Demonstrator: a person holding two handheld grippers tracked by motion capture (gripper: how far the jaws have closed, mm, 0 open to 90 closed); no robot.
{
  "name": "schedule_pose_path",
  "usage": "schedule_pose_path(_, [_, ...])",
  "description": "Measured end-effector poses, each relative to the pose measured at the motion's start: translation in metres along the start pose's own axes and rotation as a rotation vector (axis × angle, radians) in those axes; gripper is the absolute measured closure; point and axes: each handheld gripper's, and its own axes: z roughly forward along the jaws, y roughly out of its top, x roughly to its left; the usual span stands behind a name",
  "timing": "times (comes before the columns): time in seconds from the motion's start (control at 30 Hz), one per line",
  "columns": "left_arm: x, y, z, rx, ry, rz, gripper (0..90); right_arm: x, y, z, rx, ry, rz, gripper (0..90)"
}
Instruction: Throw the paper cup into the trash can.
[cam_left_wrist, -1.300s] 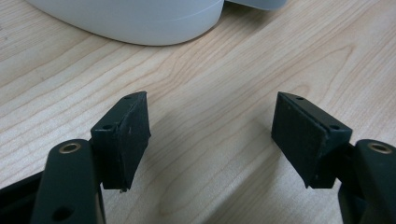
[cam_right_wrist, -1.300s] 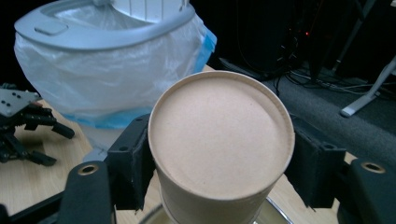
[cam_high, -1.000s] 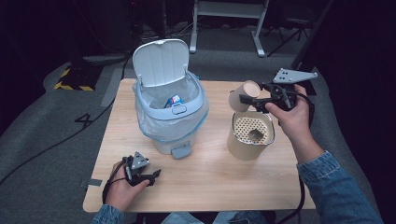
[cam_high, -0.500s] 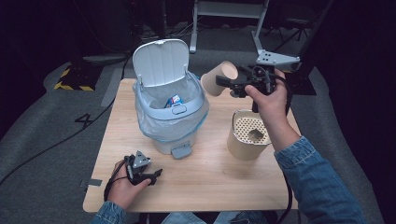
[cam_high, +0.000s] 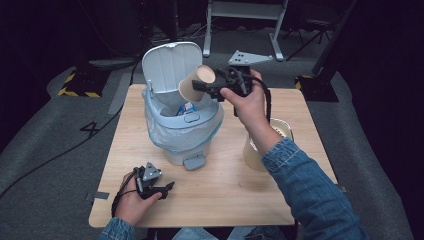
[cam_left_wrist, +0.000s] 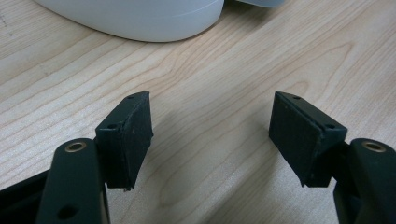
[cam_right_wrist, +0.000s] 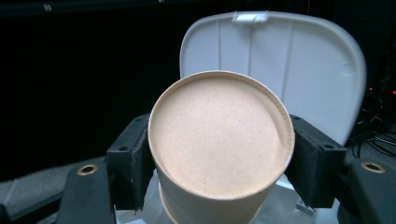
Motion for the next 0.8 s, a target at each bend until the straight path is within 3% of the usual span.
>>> schedule_pose_path(0.3, [0.000,0.000,0.000,0.000,0.000,0.002,30.4,0.003,-0.010,0.038,0.157,-0.039,-0.058,31.9])
schedule_pose_path(0.37, [0.000,0.000,0.000,0.000,-0.003,-0.001,30.2,0.002,-0.014,0.044,0.190,-0.023,-0.054,31.4])
schedule_pose_path(0.43, [0.000,0.000,0.000,0.001,-0.004,0.000,29.9,0.003,-0.017,0.047,0.213,-0.014,-0.043,25.5])
schedule_pose_path(0.6, [0.000,0.000,0.000,0.002,-0.005,0.002,29.6,0.007,-0.016,0.046,0.212,-0.009,-0.044,20.3])
schedule_pose_path(0.8, [0.000,0.001,0.000,0.002,-0.002,0.006,29.6,0.012,-0.007,0.030,0.186,0.006,-0.044,24.2])
